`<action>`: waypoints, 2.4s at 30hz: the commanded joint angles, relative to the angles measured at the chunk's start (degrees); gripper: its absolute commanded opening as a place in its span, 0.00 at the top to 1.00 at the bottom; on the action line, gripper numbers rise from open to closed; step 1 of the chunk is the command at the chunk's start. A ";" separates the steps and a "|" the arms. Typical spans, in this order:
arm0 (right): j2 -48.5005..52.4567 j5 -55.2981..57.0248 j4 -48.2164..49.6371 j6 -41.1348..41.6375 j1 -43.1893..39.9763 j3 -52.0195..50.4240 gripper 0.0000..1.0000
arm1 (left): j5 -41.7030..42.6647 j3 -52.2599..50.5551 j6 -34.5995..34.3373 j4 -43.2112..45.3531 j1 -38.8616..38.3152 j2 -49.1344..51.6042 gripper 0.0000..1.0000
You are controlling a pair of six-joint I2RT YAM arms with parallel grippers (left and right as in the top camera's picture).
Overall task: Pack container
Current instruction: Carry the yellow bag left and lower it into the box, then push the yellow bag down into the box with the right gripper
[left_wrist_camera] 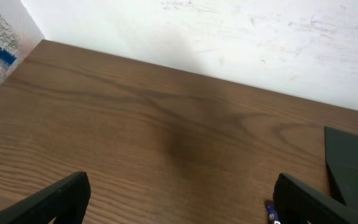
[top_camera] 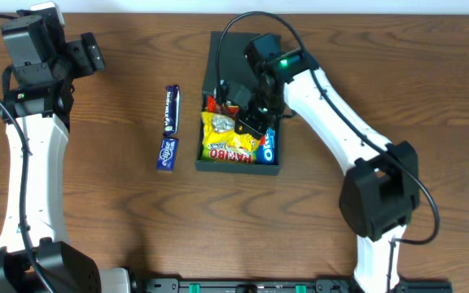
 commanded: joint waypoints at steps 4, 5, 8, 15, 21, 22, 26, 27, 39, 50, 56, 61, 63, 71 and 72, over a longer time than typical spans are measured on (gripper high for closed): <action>4.59 -1.51 0.13 -2.14 0.48 0.04 0.99 | -1.01 0.59 0.90 0.07 0.17 -0.17 0.05; 5.44 -1.09 0.22 -2.12 0.48 0.04 0.99 | -0.98 0.59 0.90 0.07 0.17 -0.17 0.05; 7.30 -0.09 0.31 -2.12 0.61 0.04 0.99 | -0.98 0.59 0.90 0.04 0.17 -0.17 0.05; 10.82 3.93 0.37 -2.10 1.70 0.04 0.98 | -0.98 0.59 0.87 0.02 0.17 -0.17 0.05; 11.06 11.65 0.17 -1.40 3.13 0.04 0.99 | -0.98 0.59 0.90 0.02 0.17 -0.17 0.05; 11.04 12.68 -0.31 -1.40 3.32 0.07 0.99 | -0.98 0.59 0.90 0.02 0.17 -0.17 0.05; 11.02 12.98 -1.81 1.18 3.65 0.42 0.74 | -0.98 0.59 0.90 0.02 0.17 -0.17 0.05; 11.02 12.76 -2.21 1.86 3.65 0.76 0.66 | -0.98 0.59 0.87 0.02 0.17 -0.17 0.05; 6.43 9.51 -3.02 4.13 3.65 7.72 0.46 | -0.96 0.59 0.87 0.02 0.17 -0.17 0.05; 3.54 5.01 -2.25 3.80 3.65 9.35 0.98 | -0.76 0.59 0.85 -0.42 0.17 -0.17 0.05; 5.90 -0.13 -0.04 1.16 4.02 9.03 0.99 | -0.76 0.59 0.83 -1.31 0.17 -0.17 0.05; 9.57 -0.42 0.90 0.87 4.13 9.03 0.99 | -0.76 0.59 0.85 -1.68 0.17 -0.17 0.05; 11.06 -1.05 1.09 0.85 4.13 9.03 0.98 | -0.76 0.59 0.85 -1.68 0.17 -0.17 0.05; 16.13 -1.36 1.29 0.92 4.28 9.03 0.98 | -0.76 0.59 0.85 -1.70 0.17 -0.17 0.05; 16.13 -1.31 1.29 0.92 4.31 9.05 0.99 | -0.76 0.59 0.85 -1.70 0.17 -0.17 0.05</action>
